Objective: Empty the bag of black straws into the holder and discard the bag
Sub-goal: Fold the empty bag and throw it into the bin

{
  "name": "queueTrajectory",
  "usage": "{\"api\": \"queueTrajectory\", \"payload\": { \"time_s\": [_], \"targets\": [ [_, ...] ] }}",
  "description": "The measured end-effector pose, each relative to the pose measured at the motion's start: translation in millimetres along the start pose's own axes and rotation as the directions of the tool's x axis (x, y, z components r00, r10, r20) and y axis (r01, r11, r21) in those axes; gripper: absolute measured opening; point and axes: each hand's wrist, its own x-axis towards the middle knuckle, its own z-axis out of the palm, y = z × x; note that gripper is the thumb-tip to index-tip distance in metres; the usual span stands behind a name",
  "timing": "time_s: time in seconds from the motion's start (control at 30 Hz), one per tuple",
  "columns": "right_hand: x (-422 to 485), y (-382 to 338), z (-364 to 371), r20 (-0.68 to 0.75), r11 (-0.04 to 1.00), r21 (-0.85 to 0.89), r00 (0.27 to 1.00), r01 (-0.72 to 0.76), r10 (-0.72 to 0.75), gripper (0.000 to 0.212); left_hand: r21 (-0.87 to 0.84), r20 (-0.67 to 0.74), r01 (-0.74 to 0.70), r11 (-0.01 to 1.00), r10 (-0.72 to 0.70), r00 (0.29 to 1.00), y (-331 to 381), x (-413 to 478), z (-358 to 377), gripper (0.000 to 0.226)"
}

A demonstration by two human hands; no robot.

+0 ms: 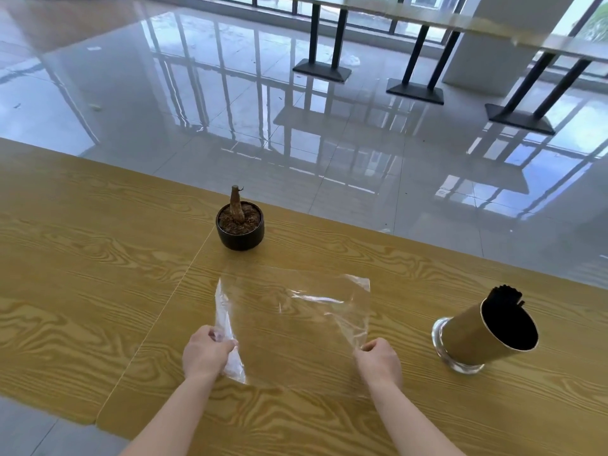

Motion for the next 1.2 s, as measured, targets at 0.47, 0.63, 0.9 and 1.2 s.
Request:
{"api": "queueTrajectory", "payload": {
  "time_s": [0.47,0.63,0.9,1.2],
  "targets": [
    [-9.2,-26.5,-57.8,-0.190,0.888,-0.185,0.871,0.422,-0.453,0.019,-0.383,0.211,0.027,0.923,0.059,0.976,4.4,-68.8,21.8,0.044],
    [-41.2,-52.3,-45.1,-0.185,0.756,-0.268,0.738,0.597,-0.649,0.023,-0.432,0.192,0.009,0.902,0.083,0.978,5.8,-85.2,23.8,0.043],
    [-87.2,-71.3,15.2,0.180,0.523,-0.185,0.551,0.832,-0.815,0.039,-0.729,0.320,0.233,0.643,0.020,0.947,13.7,-99.6,26.0,0.036],
    [-99.2,-53.9,34.1,0.377,0.604,0.127,0.525,0.787,-0.763,0.030,-0.738,0.306,0.363,0.570,-0.197,0.931,5.8,-95.6,27.9,0.032]
  ]
}}
